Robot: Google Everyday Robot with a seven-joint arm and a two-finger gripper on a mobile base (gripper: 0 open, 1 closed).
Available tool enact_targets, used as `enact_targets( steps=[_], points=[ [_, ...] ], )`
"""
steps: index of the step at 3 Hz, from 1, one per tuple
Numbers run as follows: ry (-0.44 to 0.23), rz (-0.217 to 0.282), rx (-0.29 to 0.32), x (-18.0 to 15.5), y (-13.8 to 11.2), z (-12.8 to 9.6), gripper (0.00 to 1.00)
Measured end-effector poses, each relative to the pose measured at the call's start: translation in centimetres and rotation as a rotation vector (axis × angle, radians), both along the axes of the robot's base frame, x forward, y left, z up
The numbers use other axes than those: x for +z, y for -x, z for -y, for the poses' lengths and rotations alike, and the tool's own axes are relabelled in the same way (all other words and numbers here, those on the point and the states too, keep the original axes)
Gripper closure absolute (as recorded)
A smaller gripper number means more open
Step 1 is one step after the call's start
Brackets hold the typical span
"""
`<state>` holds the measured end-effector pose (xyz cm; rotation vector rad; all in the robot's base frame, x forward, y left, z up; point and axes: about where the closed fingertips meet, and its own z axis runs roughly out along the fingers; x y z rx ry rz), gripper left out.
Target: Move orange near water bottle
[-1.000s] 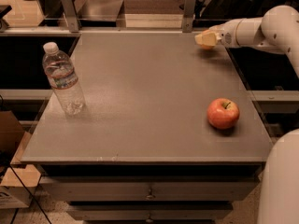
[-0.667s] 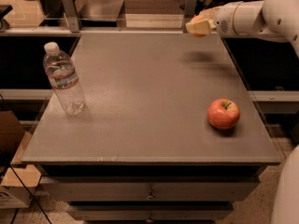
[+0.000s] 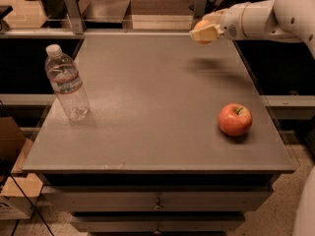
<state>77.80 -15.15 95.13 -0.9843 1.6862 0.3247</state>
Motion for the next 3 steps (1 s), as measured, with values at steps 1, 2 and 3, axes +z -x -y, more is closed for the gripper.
enact_targets(
  steps=[1, 2, 3],
  points=[
    [0.083, -0.001, 0.145, -0.4, 4.8, -3.4, 1.00],
    [0.133, -0.022, 0.290, -2.5, 10.1, -7.3, 1.00],
    [0.099, -0.059, 0.424, -4.6, 15.3, -11.6, 1.00]
  ],
)
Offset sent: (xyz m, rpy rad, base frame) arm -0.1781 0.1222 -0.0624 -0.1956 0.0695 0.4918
